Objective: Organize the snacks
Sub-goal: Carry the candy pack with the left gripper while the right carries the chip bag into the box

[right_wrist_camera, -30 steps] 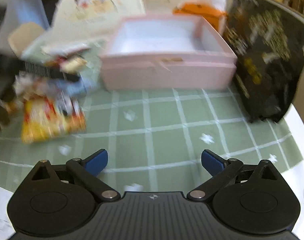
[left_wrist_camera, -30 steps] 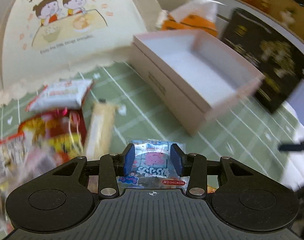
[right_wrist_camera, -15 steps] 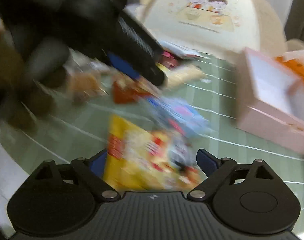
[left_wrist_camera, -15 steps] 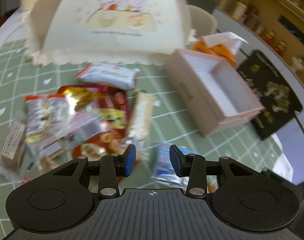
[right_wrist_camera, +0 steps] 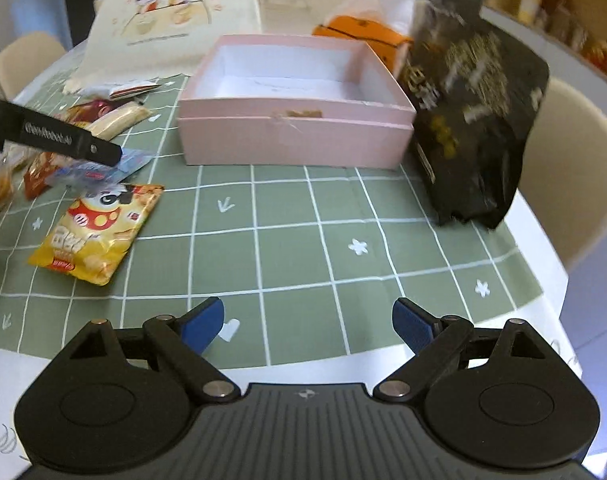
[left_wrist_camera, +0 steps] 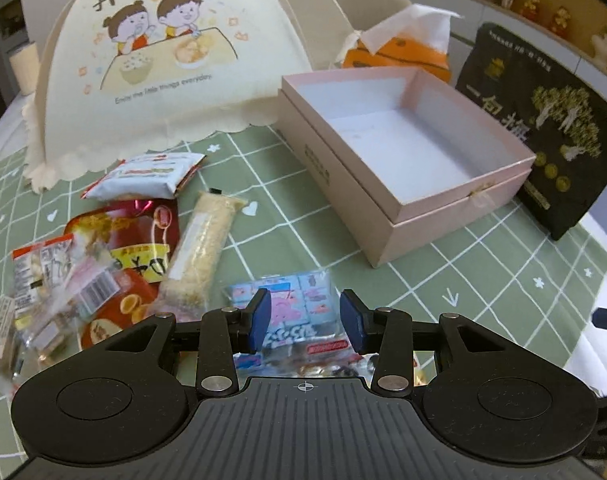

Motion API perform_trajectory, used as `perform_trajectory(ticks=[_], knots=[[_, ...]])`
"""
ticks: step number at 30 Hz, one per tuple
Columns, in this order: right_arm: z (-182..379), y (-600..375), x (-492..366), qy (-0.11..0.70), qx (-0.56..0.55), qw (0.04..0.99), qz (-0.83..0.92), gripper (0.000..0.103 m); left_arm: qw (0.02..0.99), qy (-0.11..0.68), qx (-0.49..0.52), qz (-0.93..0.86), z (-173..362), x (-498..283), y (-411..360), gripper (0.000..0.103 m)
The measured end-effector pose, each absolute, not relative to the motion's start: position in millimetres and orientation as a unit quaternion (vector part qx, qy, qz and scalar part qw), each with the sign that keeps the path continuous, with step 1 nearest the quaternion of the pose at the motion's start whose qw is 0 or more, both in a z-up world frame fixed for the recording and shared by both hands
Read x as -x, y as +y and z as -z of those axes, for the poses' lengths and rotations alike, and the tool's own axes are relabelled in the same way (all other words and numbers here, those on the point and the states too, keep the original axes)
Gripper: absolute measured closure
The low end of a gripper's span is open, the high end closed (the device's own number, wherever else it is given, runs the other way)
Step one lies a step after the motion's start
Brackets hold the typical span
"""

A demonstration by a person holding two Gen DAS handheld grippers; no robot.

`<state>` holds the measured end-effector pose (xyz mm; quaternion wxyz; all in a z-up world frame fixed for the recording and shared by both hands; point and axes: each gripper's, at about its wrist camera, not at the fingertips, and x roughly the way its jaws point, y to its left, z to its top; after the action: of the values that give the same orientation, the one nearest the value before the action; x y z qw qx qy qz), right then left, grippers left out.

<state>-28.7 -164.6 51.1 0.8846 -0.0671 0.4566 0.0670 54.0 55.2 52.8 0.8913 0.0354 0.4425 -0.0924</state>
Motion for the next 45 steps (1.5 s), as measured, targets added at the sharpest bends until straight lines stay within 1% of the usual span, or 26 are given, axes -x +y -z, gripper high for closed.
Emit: perform_trajectory(ticks=[2, 4, 6, 11, 16, 17, 18, 19, 20, 22, 24, 26, 29, 32, 33, 36, 38, 39, 43, 45], knots=[[-48.2, -167.9, 24.9, 0.457, 0.064, 0.884, -0.070, 0.011, 0.887, 0.451, -0.059, 0.082, -47.8, -57.4, 47.5, 0.056], [-46.7, -168.8, 26.8, 0.456, 0.063, 0.885, -0.077, 0.011, 0.881, 0.456, -0.109, 0.069, -41.8, -57.5, 37.8, 0.055], [-43.3, -168.5, 28.2, 0.453, 0.062, 0.885, -0.084, 0.011, 0.878, 0.456, -0.128, 0.064, -38.3, -57.1, 34.0, 0.053], [-42.0, -171.3, 30.5, 0.445, 0.058, 0.889, -0.091, 0.011, 0.886, 0.457, -0.060, 0.043, -45.5, -65.1, 57.4, 0.052], [-37.0, -177.0, 32.1, 0.450, 0.050, 0.886, -0.100, 0.011, 0.886, 0.460, -0.050, 0.031, -42.3, -68.8, 76.3, 0.051], [-35.8, -178.0, 31.8, 0.453, 0.047, 0.885, -0.101, 0.011, 0.886, 0.461, -0.043, 0.039, -41.8, -69.8, 76.5, 0.048], [-34.9, -178.8, 31.5, 0.455, 0.045, 0.883, -0.102, 0.011, 0.885, 0.461, -0.030, 0.057, -41.8, -70.8, 77.6, 0.035], [-34.3, -179.2, 31.0, 0.456, 0.045, 0.883, -0.104, 0.011, 0.883, 0.462, -0.008, 0.084, -42.0, -72.2, 80.9, 0.024], [-33.9, -179.0, 30.3, 0.456, 0.046, 0.882, -0.104, 0.011, 0.882, 0.461, 0.012, 0.098, -42.8, -73.0, 85.0, 0.023], [-33.9, -178.4, 28.7, 0.455, 0.051, 0.883, -0.105, 0.011, 0.891, 0.446, 0.014, 0.087, -49.2, -69.6, 90.1, 0.031], [-34.4, -177.9, 27.1, 0.455, 0.049, 0.883, -0.106, 0.011, 0.903, 0.425, -0.030, 0.060, -55.7, -63.7, 89.5, 0.032], [-33.7, -176.4, 24.0, 0.459, 0.043, 0.880, -0.112, 0.011, 0.896, 0.439, -0.039, 0.062, -54.2, -66.0, 90.8, 0.033], [-33.7, -168.2, 21.1, 0.460, 0.048, 0.878, -0.125, 0.011, 0.879, 0.469, -0.036, 0.081, -43.6, -75.9, 90.7, 0.032], [-36.7, -157.7, 22.5, 0.453, 0.060, 0.878, -0.141, 0.011, 0.872, 0.481, -0.037, 0.090, -30.2, -83.5, 90.9, 0.028], [-38.2, -154.8, 22.9, 0.453, 0.060, 0.877, -0.148, 0.011, 0.875, 0.474, -0.034, 0.093, -28.4, -84.9, 90.3, 0.024], [-44.3, -144.9, 20.9, 0.461, 0.050, 0.870, -0.171, 0.011, 0.875, 0.471, -0.057, 0.097, -26.4, -88.3, 81.8, 0.023], [-50.4, -136.3, 16.6, 0.466, 0.038, 0.864, -0.187, 0.011, 0.876, 0.468, -0.064, 0.098, -26.7, -88.5, 80.0, 0.028], [-54.4, -130.8, 14.3, 0.466, 0.033, 0.862, -0.196, 0.011, 0.878, 0.465, -0.063, 0.099, -29.0, -85.6, 82.9, 0.037], [-64.7, -103.4, 5.8, 0.458, 0.019, 0.859, -0.229, 0.011, 0.884, 0.459, 0.014, 0.089, -44.1, -59.8, 114.0, 0.038], [-63.5, -88.7, -0.1, 0.460, 0.013, 0.854, -0.242, 0.010, 0.889, 0.450, 0.034, 0.071, -52.2, -41.5, 127.6, 0.038]])
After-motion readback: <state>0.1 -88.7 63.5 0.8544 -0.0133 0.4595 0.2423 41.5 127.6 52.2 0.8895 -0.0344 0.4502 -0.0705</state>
